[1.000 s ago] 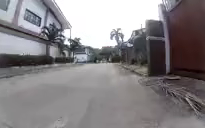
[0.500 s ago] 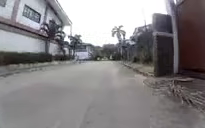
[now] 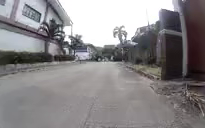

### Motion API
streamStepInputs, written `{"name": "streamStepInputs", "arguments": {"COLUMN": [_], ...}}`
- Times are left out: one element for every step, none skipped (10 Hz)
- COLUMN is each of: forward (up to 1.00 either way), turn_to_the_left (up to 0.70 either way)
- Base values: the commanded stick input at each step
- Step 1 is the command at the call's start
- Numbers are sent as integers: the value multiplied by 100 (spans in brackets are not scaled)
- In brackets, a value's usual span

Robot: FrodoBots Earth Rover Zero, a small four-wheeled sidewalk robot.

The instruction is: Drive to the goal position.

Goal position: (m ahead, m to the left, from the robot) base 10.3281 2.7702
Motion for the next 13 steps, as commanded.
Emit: {"name": "streamStepInputs", "arguments": {"forward": [70,70,70,70,70,70,70,70,70,70,70,70,70], "turn_to_the_left": [0,0,0,0,0,0,0,0,0,0,0,0,0]}}
